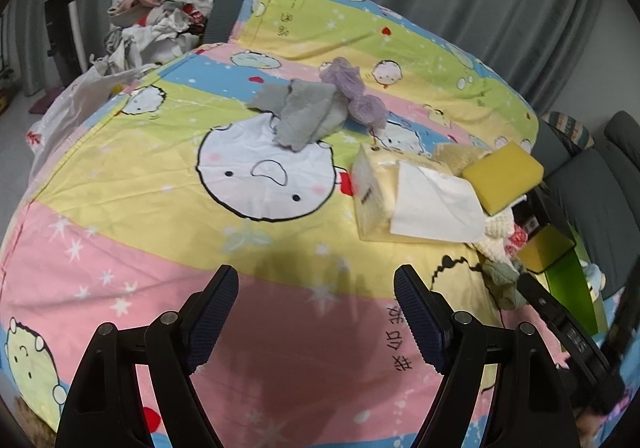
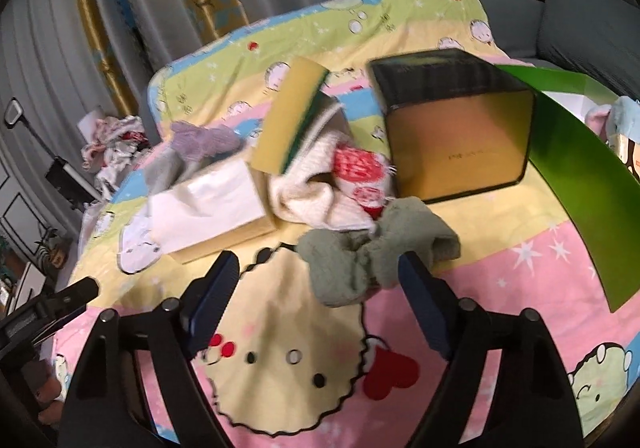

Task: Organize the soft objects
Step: 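Move the right tool back to the green fuzzy cloth, then grasp the green fuzzy cloth with the right gripper and lift it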

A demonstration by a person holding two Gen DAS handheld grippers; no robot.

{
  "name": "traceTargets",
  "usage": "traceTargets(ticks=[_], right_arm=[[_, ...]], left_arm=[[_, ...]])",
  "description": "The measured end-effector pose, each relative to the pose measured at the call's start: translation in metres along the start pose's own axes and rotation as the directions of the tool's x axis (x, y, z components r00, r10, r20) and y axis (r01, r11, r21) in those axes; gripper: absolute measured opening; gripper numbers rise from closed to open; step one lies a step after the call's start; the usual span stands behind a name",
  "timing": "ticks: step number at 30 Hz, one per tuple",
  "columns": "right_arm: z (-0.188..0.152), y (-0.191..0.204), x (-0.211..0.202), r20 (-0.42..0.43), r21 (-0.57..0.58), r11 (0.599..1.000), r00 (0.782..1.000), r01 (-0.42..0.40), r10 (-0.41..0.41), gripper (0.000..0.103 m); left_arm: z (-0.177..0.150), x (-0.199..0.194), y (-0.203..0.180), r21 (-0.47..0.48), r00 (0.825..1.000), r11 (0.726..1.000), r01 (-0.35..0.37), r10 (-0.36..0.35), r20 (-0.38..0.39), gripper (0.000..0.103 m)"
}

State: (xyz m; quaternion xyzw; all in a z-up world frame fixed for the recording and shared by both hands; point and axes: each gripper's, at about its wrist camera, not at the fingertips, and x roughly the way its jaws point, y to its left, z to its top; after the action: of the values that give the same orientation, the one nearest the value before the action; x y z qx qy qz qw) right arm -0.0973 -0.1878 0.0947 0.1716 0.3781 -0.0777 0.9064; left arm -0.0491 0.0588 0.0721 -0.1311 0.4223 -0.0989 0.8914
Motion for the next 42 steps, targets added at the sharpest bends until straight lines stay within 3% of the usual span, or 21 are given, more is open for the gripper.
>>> traceTargets(ticks=[3,5,8,10,13,16,18,20,21,25,27,31,34,35,38,39,42], right_arm=[[0.003,-0.006,0.010,-0.042,0.003,1.000,0.999,0.006,-0.006,0.081],[0.003,-0.010,0.017,-0.067,0.016,1.000,0.998,0.001,0.000,0.075],[0.001,-0.012,0.023,-0.102,0.011,1.000,0.995,0.003,-0.002,0.050],[-0.001,-0.009,0.026,-0.131,-0.012,1.000,0.991,0.005,-0.006,0.016],[-0.007,0.000,0.020,-0.184,-0.013,0.995,0.978,-0.099,0.095,0.013],[-0.014,0.020,0.008,-0.229,-0.039,0.975,0.952,-0.219,0.204,0.013],[-0.019,0.033,0.004,-0.276,-0.026,0.946,0.912,-0.324,0.305,0.014],[-0.022,0.040,0.004,-0.295,-0.023,0.934,0.895,-0.357,0.334,0.018],[-0.024,0.043,0.006,-0.307,-0.041,0.940,0.900,-0.338,0.310,0.020],[-0.023,0.028,0.006,-0.315,-0.001,0.959,0.911,-0.283,0.268,0.061],[-0.017,0.018,-0.002,-0.296,0.036,0.954,0.909,-0.296,0.293,0.066],[-0.003,-0.001,-0.013,-0.224,0.080,0.957,0.931,-0.278,0.289,0.077],[0.001,-0.007,-0.009,-0.209,0.111,0.940,0.917,-0.321,0.338,0.077],[0.001,-0.006,-0.005,-0.215,0.113,0.937,0.913,-0.330,0.347,0.077],[0.002,0.001,0.016,-0.262,0.114,0.931,0.894,-0.345,0.364,0.077],[0.001,0.003,0.023,-0.284,0.122,0.925,0.881,-0.359,0.380,0.074],[-0.006,0.011,0.040,-0.351,0.134,0.909,0.839,-0.394,0.415,0.045]], left_arm=[[-0.001,0.002,-0.003,0.007,1.000,1.000,0.013,-0.013,-0.010,0.080],[-0.002,0.003,-0.004,0.011,1.000,1.000,0.014,-0.014,-0.017,0.080],[-0.003,0.004,-0.007,0.019,1.000,1.000,0.017,-0.017,-0.024,0.080],[-0.004,0.004,-0.009,0.022,0.999,1.000,0.021,-0.020,-0.026,0.080],[-0.005,0.004,-0.010,0.026,0.999,0.999,0.029,-0.028,-0.031,0.080],[-0.005,0.004,-0.011,0.025,0.999,0.999,0.043,-0.042,-0.035,0.080],[-0.005,0.005,-0.012,0.023,0.997,0.998,0.062,-0.061,-0.043,0.080],[-0.006,0.006,-0.014,0.027,0.995,0.996,0.085,-0.083,-0.052,0.080],[-0.007,0.006,-0.016,0.036,0.994,0.995,0.095,-0.093,-0.058,0.080],[-0.012,0.010,-0.024,0.061,0.990,0.990,0.125,-0.120,-0.072,0.080],[-0.015,0.012,-0.030,0.063,0.983,0.984,0.169,-0.164,-0.086,0.079],[-0.023,0.014,-0.052,0.104,0.955,0.953,0.283,-0.269,-0.128,0.078],[-0.036,0.021,-0.074,0.167,0.941,0.933,0.319,-0.292,-0.171,0.073],[-0.038,0.024,-0.079,0.177,0.940,0.930,0.321,-0.289,-0.183,0.064],[-0.045,0.039,-0.090,0.177,0.928,0.924,0.339,-0.298,-0.221,0.052],[-0.046,0.044,-0.093,0.174,0.924,0.921,0.350,-0.308,-0.229,0.045],[-0.048,0.052,-0.099,0.179,0.922,0.918,0.354,-0.310,-0.233,0.032]])
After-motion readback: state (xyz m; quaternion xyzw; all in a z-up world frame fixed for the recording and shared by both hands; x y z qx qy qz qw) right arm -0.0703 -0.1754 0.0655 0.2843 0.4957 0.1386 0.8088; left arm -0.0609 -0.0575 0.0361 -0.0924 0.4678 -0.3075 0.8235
